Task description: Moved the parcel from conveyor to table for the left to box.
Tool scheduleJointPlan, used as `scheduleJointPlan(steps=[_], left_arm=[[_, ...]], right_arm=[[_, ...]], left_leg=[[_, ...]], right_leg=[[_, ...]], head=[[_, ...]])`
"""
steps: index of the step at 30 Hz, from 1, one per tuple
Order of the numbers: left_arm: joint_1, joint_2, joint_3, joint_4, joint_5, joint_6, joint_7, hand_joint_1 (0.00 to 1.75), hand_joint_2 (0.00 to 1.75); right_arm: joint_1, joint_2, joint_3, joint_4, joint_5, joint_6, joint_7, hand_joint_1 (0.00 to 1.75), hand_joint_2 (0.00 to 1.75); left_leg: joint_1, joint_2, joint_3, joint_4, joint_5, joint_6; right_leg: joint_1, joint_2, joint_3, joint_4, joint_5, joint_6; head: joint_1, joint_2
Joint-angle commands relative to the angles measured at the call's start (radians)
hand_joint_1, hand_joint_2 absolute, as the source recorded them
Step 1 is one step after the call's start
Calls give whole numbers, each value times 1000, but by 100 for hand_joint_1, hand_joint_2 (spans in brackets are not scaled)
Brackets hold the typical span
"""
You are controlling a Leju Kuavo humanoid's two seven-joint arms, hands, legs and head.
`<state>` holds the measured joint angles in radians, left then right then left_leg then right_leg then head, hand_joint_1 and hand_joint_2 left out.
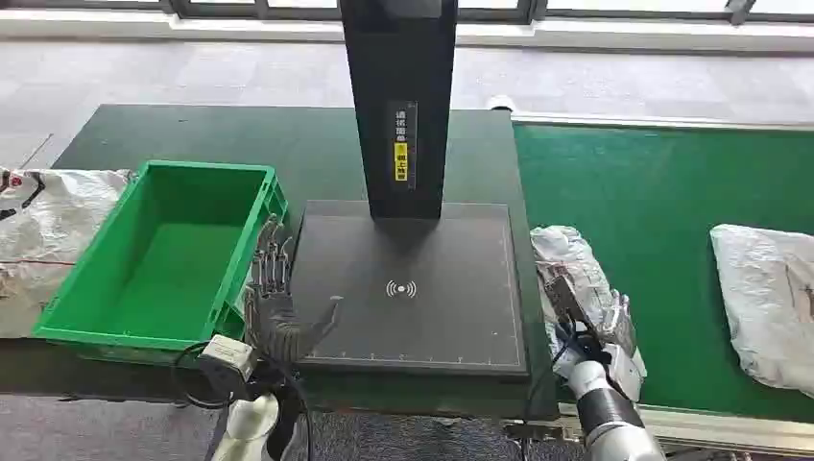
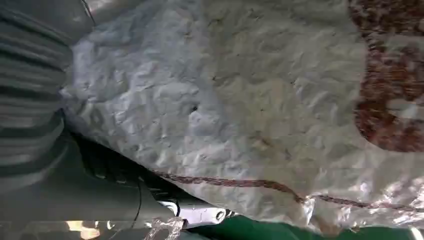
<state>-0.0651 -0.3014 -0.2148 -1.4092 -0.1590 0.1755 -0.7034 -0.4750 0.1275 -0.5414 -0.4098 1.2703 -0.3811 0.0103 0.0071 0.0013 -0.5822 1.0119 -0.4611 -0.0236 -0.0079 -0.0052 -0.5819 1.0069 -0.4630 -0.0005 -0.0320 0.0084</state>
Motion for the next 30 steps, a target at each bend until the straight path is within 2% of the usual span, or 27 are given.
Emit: scheduleJointPlan(steps=[1,11,12,13,14,15,16,17,18,19,21,22,25,26,28,30], left_arm=[[-17,2,42,66,0,-10,5,0,175],[-16,-1,51,64,1,-16,5,0,175],[-12,0,52,58,-1,-12,5,0,175],[-3,2,54,43,-2,-5,5,0,175],[2,4,54,37,-1,-4,5,0,175],[9,8,56,36,2,-7,5,0,175],[7,8,58,43,3,-21,5,0,175],[-2,10,54,58,8,-30,5,0,175],[-9,10,51,66,10,-27,5,0,175],[-15,8,50,72,10,-26,5,0,175],[-22,17,34,73,20,8,5,0,175],[-21,19,30,72,22,15,5,0,175],[-18,24,24,68,27,24,5,0,175],[-16,26,21,67,28,26,5,0,175],[-23,30,5,71,32,27,5,0,175],[-36,28,-3,84,32,27,5,0,175]], right_arm=[[-22,-21,65,87,37,8,56,175,175],[2,-5,44,46,10,-16,-17,175,175],[-1,0,40,39,0,-27,-44,175,175],[2,25,49,-12,-23,-124,-179,175,175],[3,42,41,-40,-60,-171,-263,175,175],[19,91,25,-144,-152,-294,-417,175,175],[58,132,19,-290,-201,-317,-518,175,175],[125,222,-40,-527,-244,-317,-652,175,175],[171,222,7,-648,-322,-317,-680,175,175],[210,222,51,-716,-344,-317,-666,175,175],[319,222,173,-1056,-400,-317,-653,175,175],[330,222,200,-1128,-407,-317,-663,175,175],[350,222,238,-1210,-402,-317,-654,175,175],[354,222,259,-1237,-383,-317,-637,175,175],[375,222,303,-1364,-382,-317,-675,175,175],[395,222,370,-1409,-374,-317,-669,175,175]], left_leg=[[-1,2,3,-3,0,1],[0,0,2,-1,0,1],[-1,0,3,-3,1,1],[0,1,2,-1,0,0],[0,2,3,-2,0,0],[0,3,3,-3,0,1],[-1,4,2,-2,0,0],[-1,5,3,-2,0,0],[-1,4,0,-1,0,0],[-1,5,1,-2,0,0],[-1,-1,0,-1,0,0],[-1,-4,1,-2,0,0],[-2,-7,-3,0,1,1],[-2,-6,-2,-1,0,1],[-1,-1,-1,-1,-1,1],[-1,-2,-1,-1,-1,0]], right_leg=[[0,2,2,-2,1,0],[0,1,2,-1,0,0],[0,0,3,-2,0,0],[0,1,2,-2,0,0],[0,3,2,-2,1,0],[0,3,2,-3,1,0],[-1,4,1,-1,1,0],[-1,6,0,-1,1,0],[-1,5,-2,1,0,-1],[-1,6,-1,0,0,-1],[-1,0,-1,1,-1,-1],[0,-3,1,0,-2,-1],[-2,-8,-2,2,-3,-1],[-1,-7,-1,1,-3,0],[-1,-1,-1,0,-2,0],[-1,-2,-2,1,-3,0]], head=[[0,0],[0,0],[0,0],[0,0],[0,0],[0,0],[0,0],[0,0],[0,0],[0,0],[0,0],[0,0],[0,0],[0,0],[0,0],[0,0]])
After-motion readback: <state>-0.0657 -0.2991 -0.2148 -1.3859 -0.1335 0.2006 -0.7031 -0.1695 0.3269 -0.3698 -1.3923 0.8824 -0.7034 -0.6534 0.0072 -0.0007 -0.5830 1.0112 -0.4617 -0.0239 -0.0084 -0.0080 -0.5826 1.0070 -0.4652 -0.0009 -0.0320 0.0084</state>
